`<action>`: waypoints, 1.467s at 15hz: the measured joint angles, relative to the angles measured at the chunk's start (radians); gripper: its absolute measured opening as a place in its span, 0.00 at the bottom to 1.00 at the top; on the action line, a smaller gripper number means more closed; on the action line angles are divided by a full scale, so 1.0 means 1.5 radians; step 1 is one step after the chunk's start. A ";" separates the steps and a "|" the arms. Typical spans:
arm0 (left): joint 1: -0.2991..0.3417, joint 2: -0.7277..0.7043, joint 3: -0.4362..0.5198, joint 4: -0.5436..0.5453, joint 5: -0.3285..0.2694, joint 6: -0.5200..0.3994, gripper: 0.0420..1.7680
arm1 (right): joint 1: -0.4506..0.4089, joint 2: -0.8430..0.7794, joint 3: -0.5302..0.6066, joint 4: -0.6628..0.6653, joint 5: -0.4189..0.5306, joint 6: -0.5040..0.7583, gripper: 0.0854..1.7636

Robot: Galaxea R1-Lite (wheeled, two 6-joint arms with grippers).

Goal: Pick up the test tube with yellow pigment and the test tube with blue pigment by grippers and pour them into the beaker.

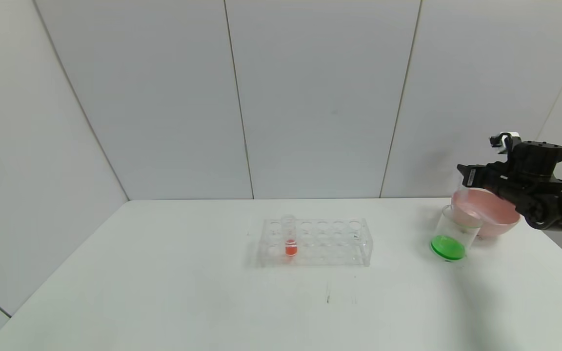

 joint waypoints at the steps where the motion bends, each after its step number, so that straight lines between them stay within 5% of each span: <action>1: 0.000 0.000 0.000 0.000 0.000 0.000 1.00 | 0.001 0.000 -0.001 0.000 0.000 0.000 0.55; 6: -0.001 0.000 0.000 0.000 0.000 0.000 1.00 | 0.007 -0.015 0.003 0.001 -0.014 -0.002 0.75; 13: 0.000 0.000 0.000 0.000 0.000 0.000 1.00 | 0.069 -0.125 0.080 -0.004 -0.019 0.011 0.88; 22: 0.000 0.000 0.000 0.000 0.000 0.000 1.00 | 0.108 -0.495 0.401 -0.104 -0.008 0.027 0.94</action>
